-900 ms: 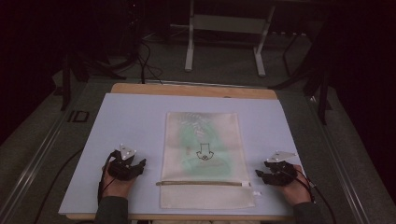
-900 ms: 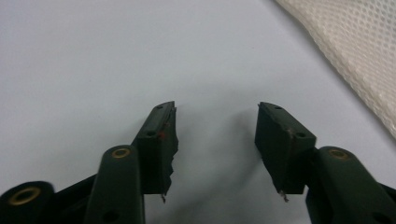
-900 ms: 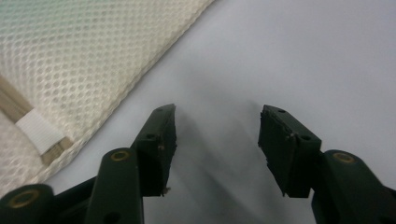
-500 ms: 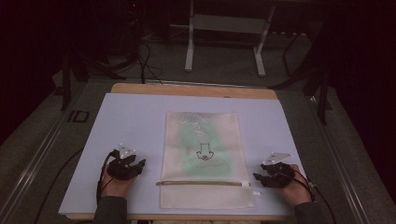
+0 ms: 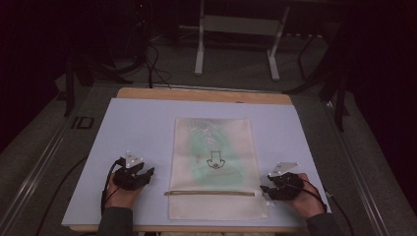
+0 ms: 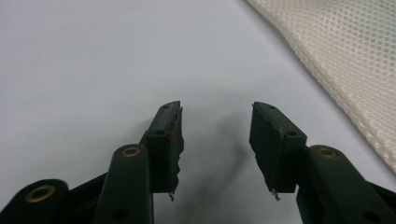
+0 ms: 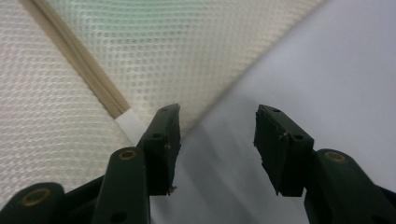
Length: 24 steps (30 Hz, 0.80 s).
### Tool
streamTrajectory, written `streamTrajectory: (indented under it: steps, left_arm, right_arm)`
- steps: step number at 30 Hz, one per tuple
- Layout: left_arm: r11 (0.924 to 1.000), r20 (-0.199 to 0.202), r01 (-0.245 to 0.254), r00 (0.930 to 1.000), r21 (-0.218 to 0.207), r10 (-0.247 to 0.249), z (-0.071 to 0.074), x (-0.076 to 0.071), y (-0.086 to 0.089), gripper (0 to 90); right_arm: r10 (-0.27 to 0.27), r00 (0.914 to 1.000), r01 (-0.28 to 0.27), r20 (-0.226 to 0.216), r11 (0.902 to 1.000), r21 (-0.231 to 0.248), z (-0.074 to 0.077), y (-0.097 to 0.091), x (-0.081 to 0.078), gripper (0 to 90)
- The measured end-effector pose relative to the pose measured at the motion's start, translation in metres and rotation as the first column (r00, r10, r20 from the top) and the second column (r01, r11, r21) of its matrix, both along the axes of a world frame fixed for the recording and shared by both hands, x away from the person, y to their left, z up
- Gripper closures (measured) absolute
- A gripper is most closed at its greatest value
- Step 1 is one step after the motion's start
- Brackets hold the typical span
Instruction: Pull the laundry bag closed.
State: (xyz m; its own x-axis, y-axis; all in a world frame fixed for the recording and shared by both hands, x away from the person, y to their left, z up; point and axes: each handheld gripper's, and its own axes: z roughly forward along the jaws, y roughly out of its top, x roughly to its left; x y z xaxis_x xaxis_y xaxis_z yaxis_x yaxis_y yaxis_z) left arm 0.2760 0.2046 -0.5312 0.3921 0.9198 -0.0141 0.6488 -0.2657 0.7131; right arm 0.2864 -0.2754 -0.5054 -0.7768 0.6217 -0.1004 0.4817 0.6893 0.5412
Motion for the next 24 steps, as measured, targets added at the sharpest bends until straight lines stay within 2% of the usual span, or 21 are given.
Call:
streamTrajectory:
  steps: [9, 17, 24]
  left_arm:
    - [0.9992, 0.004, 0.040, 0.9992, 0.005, -0.040, 0.000, -0.002, -0.006, 53.4]
    - [0.9972, 0.007, 0.072, 0.9974, 0.022, -0.072, 0.001, -0.004, -0.011, 53.7]
    - [0.9961, 0.005, 0.081, 0.9967, 0.034, -0.081, 0.001, -0.004, -0.013, 53.9]
  right_arm:
    - [0.067, 0.9977, -0.067, -0.002, 0.9976, -0.017, 0.006, 0.018, 0.001, 52.3]
    - [0.101, 0.9948, -0.101, -0.017, 0.9944, -0.029, 0.008, 0.032, 0.002, 49.0]
    - [0.128, 0.9915, -0.129, -0.022, 0.9915, -0.019, 0.011, 0.039, 0.003, 48.0]
